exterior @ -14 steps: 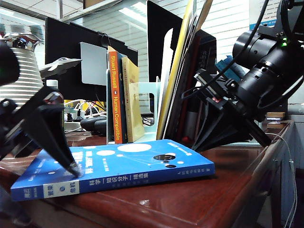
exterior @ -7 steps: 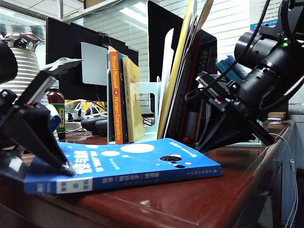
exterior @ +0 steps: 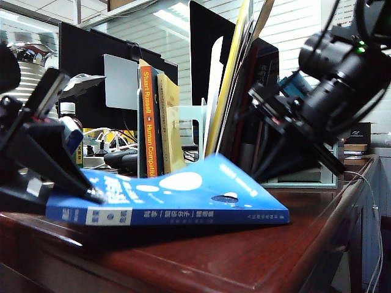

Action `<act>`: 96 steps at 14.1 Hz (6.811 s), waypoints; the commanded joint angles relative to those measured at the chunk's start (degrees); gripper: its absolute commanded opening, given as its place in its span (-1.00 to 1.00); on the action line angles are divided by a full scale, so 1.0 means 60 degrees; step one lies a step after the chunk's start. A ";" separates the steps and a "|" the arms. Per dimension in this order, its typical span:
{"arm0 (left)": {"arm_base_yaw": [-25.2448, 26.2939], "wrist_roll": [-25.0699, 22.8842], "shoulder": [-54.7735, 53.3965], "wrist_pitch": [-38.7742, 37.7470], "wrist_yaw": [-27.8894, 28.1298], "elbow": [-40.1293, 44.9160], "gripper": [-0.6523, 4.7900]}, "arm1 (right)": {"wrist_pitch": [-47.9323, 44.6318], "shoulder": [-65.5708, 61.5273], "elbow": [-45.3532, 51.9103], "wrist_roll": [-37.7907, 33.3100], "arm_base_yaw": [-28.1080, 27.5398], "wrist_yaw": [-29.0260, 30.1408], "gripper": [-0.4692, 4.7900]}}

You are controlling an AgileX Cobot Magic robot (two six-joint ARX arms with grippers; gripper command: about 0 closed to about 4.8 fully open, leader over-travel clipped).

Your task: Pick up the blue book and put it on the bookshelf.

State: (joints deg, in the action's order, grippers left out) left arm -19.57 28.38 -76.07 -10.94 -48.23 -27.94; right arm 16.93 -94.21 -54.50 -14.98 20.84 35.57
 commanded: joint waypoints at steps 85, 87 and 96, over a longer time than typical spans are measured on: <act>-0.0018 0.3949 0.1683 0.9125 0.0780 -0.4419 -0.11 | -1.2367 -0.1282 -0.4535 0.4495 0.4193 -1.1205 -0.84; -0.0018 0.3952 0.1683 0.9125 0.0780 -0.4419 -0.11 | -1.2327 -0.1402 -0.4532 0.4495 0.4186 -1.1468 -0.84; -0.0018 0.4022 0.1683 0.9125 0.0783 -0.4419 -0.11 | -1.1730 -0.2044 -0.4535 0.3909 0.3909 -1.1693 -0.84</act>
State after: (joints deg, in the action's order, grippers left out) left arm -19.62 52.51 -66.19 42.85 -43.33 -54.22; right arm -51.03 -106.85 -80.97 10.59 44.47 -35.38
